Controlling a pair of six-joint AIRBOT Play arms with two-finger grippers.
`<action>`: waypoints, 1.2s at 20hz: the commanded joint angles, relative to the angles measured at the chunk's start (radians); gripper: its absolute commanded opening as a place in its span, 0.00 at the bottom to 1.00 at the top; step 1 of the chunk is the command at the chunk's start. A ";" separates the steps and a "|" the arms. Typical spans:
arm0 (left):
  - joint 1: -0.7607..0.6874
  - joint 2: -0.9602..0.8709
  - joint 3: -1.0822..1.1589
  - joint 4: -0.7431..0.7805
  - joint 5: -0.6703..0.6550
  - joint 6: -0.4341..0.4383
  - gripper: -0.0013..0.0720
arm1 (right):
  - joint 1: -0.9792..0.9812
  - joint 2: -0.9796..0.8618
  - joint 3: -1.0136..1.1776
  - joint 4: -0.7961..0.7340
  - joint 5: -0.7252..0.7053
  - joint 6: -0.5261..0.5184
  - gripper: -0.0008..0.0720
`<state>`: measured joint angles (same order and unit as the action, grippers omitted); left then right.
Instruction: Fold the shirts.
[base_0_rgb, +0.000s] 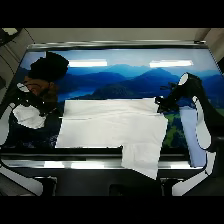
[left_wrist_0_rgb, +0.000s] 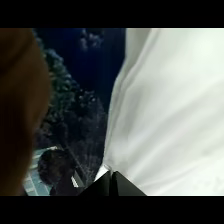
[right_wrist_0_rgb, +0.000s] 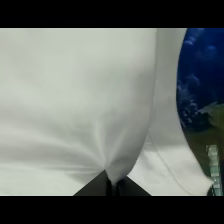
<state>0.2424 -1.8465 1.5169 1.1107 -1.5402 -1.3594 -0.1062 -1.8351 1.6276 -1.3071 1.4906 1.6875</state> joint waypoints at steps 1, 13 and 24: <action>0.000 0.001 -0.001 0.046 0.023 0.015 0.05 | 0.001 -0.006 -0.002 -0.002 -0.002 0.012 0.08; 0.015 0.047 0.015 -0.073 0.014 0.025 0.57 | -0.012 0.075 -0.059 0.030 0.100 -0.018 0.82; 0.074 0.584 -0.674 0.121 0.159 0.000 0.62 | -0.163 0.494 -0.447 -0.037 0.116 -0.080 0.79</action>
<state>0.3096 -1.3911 1.1042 1.1687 -1.5066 -1.3537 -0.2508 -1.4437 1.3270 -1.3373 1.6424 1.6207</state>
